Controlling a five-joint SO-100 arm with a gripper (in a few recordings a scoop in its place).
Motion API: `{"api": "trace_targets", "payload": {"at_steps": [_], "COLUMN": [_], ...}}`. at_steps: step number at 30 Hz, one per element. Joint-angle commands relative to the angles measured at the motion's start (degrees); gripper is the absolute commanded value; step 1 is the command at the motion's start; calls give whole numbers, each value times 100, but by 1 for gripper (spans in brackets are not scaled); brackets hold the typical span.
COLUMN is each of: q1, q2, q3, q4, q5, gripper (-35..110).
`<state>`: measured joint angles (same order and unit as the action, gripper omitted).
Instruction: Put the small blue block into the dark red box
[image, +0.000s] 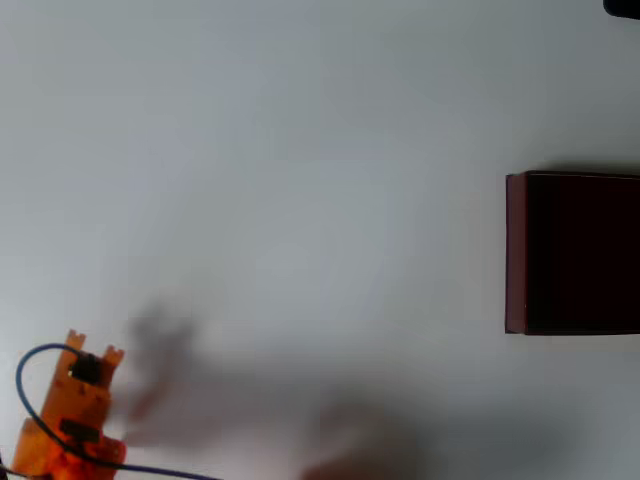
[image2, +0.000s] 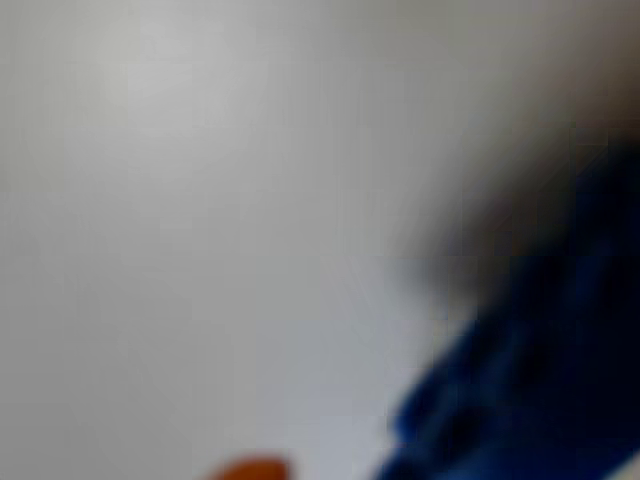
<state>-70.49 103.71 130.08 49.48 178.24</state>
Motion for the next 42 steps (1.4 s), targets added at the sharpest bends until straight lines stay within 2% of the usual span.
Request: {"api": "trace_targets", "payload": {"at_steps": [1,6,8,10,14,19,22,23,25,28,30,32,39,42], "q1": [9,105,88,132,316,589,791,905,1160,1934,2637,3437,6926,8314], "q2": [44,88,70,105,141,281,448,615,1134,1679,1934,2215,3340,3533], "q3": [281,1266,1600,1951,2382,2417,2232,2092,1512,202,-483,-914,-1055,-1274], "q4": [-387,-1934,-2426,-2821,-3296,-3032,-2408,-1925,-325,2259,3410,4148,4254,3753], "q5": [2303,2065,2083,1863,1459,826,334,53,-571,-2259,-3568,-4764,-9826,-11848], "gripper": [28,25,17,2,1,1,1,1,1,1,1,1,0,0]}}
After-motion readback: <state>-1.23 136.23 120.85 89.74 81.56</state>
